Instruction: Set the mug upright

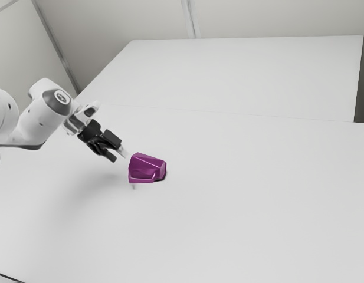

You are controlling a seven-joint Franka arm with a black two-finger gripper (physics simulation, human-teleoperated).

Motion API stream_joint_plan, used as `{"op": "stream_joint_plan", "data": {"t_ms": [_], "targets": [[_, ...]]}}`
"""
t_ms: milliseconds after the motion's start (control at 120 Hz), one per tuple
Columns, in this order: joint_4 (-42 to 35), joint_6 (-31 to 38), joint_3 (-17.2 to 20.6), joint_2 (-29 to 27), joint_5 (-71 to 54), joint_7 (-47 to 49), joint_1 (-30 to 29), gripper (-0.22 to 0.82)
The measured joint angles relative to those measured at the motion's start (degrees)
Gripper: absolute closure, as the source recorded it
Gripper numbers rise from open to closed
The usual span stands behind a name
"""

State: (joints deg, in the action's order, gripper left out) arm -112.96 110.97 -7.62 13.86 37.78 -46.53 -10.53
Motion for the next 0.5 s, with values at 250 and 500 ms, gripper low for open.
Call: {"op": "stream_joint_plan", "data": {"t_ms": [250,500], "targets": [[3.4,-4.2,0.1,5.2,6.1,-8.8,-0.6,0.0],[3.4,-7.2,1.3,6.4,10.5,-14.5,-2.1,0.0]]}}
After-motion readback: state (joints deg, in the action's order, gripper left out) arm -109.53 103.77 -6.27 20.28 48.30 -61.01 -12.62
